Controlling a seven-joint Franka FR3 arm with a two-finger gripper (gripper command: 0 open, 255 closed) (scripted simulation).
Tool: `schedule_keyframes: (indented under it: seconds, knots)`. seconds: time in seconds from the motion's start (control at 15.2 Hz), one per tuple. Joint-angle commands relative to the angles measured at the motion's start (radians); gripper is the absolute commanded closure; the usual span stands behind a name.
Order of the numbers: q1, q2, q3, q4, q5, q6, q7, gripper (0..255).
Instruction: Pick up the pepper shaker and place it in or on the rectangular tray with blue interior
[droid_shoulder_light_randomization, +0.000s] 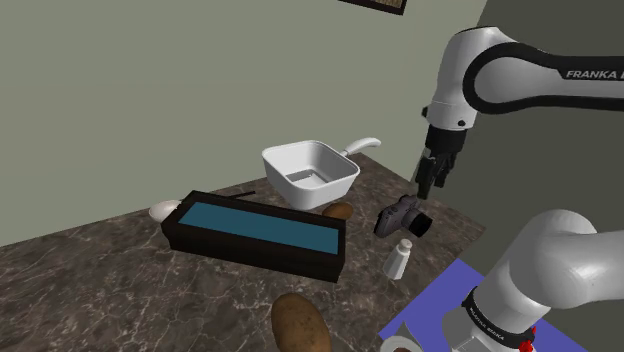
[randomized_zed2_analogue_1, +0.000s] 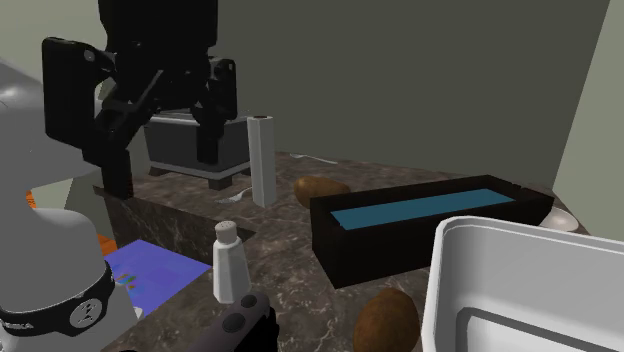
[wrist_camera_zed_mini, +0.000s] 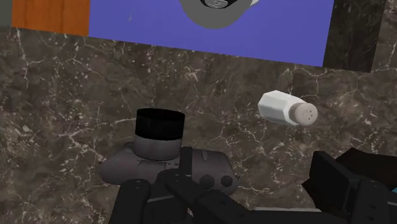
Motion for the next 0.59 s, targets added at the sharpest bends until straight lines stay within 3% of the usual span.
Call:
schedule_keyframes:
  seconds: [0.0,0.4,0.53]
  knots:
    - [0.023,-0.060,0.024,-0.074,0.049,0.045,0.032,0]
    - [0.123,-0.171,0.120,-0.269,0.215,0.226,0.131,0]
    - [0.141,-0.176,0.136,-0.299,0.239,0.263,0.142,0]
